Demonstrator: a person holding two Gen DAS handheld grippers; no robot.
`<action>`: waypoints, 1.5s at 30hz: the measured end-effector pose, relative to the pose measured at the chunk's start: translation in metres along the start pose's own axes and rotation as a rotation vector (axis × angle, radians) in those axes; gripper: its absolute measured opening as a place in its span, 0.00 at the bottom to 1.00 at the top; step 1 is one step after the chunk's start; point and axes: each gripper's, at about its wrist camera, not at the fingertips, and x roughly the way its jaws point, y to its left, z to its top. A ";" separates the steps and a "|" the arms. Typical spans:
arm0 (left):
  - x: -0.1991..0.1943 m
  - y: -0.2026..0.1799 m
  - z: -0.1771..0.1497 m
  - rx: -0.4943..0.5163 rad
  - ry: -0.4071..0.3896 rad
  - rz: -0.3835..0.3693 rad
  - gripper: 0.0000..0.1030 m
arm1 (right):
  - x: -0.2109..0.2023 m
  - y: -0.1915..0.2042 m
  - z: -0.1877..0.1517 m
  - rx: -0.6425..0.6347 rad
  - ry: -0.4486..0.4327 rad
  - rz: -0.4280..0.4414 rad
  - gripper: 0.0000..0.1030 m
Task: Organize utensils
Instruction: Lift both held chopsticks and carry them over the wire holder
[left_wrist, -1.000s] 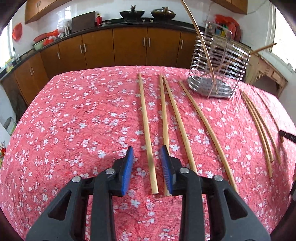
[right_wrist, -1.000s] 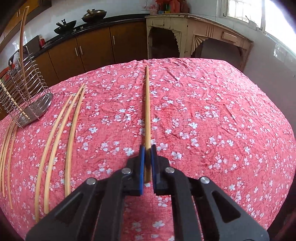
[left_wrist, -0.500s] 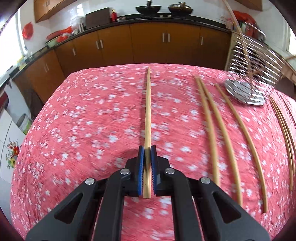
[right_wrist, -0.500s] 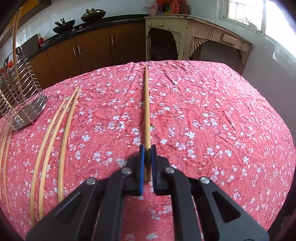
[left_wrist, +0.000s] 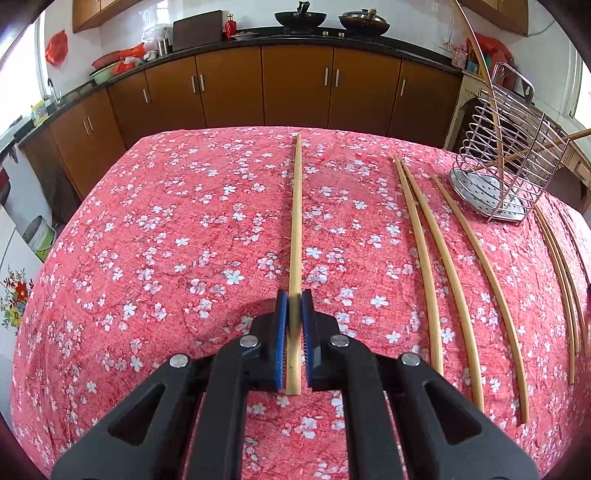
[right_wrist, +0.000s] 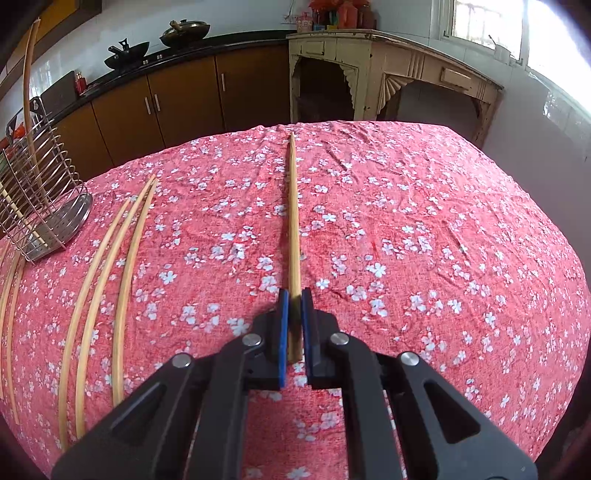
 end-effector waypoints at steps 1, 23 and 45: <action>0.000 0.000 -0.001 0.000 0.000 0.001 0.08 | -0.001 0.001 -0.001 -0.003 0.000 -0.004 0.08; -0.043 -0.005 -0.026 0.046 -0.054 -0.011 0.07 | -0.048 -0.006 -0.024 -0.018 -0.061 0.025 0.07; -0.159 0.015 0.033 -0.068 -0.492 -0.020 0.07 | -0.179 -0.008 0.033 -0.025 -0.519 0.057 0.07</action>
